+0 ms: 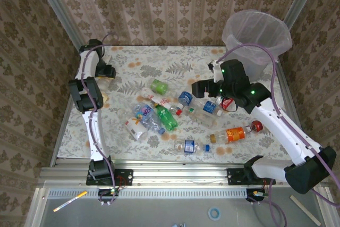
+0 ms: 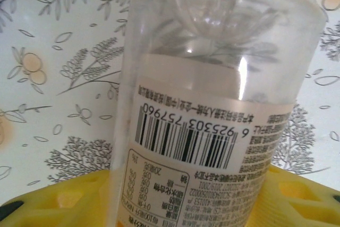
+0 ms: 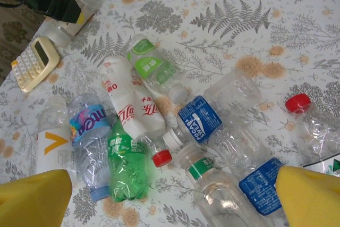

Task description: Throw the plastic bottles in the bin

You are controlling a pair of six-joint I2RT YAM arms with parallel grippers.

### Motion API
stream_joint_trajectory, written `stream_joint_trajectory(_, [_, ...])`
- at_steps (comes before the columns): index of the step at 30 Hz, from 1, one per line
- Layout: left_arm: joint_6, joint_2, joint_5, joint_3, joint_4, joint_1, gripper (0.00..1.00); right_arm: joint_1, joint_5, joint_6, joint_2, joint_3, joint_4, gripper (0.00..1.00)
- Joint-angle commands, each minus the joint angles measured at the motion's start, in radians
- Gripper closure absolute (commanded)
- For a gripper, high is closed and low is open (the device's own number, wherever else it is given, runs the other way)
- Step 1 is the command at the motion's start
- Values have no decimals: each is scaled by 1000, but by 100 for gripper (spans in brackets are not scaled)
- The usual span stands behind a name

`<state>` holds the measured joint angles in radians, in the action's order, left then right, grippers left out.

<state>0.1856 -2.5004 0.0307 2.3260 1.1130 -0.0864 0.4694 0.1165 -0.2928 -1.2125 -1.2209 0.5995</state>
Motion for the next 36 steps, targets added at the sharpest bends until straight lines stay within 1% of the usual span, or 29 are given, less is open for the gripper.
stream_joint_trajectory(1, [-16,38,57,-56,21,15,52,3,-20,-23,14,18,-28,0])
stream_joint_trajectory(6, [-18,173,105,-159,-56,35,53,-13,15,-49,1,23,-56,0])
stream_joint_trajectory(9, [9,282,148,-249,-139,67,52,-33,70,-81,-16,24,-119,0])
stream_joint_trajectory(12, [6,378,196,-315,-208,89,53,-46,123,-107,-36,20,-175,0])
stream_joint_trajectory(15, [7,470,234,-375,-272,123,54,-53,159,-123,-61,-2,-204,0])
stream_joint_trajectory(18, [18,554,272,-421,-325,177,54,-59,191,-146,-78,-18,-245,0])
stream_joint_trajectory(21, [16,623,316,-455,-377,253,54,-69,221,-180,-94,-30,-294,0])
stream_joint_trajectory(26, [-20,706,368,-495,-474,410,54,-74,244,-215,-92,-25,-350,0])
stream_joint_trajectory(29, [-52,725,380,-501,-529,514,54,-85,243,-222,-57,-8,-354,0])
stream_joint_trajectory(30, [-61,726,374,-499,-541,535,54,-89,241,-223,-42,0,-356,0])
stream_joint_trajectory(32, [-76,727,391,-506,-583,614,54,-97,236,-227,-1,20,-356,0])
stream_joint_trajectory(36, [-81,730,401,-507,-649,711,53,-109,228,-228,61,42,-331,0])
